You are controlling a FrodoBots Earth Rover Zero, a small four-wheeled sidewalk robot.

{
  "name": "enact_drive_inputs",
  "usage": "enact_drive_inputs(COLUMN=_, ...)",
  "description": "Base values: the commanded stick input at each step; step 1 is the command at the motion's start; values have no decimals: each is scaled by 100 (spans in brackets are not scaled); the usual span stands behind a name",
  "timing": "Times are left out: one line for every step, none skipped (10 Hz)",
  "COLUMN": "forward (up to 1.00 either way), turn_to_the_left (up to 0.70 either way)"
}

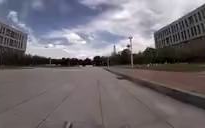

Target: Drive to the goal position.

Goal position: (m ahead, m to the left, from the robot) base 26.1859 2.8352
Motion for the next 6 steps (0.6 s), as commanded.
enact_drive_inputs(forward=100, turn_to_the_left=0)
enact_drive_inputs(forward=100, turn_to_the_left=0)
enact_drive_inputs(forward=100, turn_to_the_left=0)
enact_drive_inputs(forward=100, turn_to_the_left=0)
enact_drive_inputs(forward=100, turn_to_the_left=0)
enact_drive_inputs(forward=100, turn_to_the_left=0)
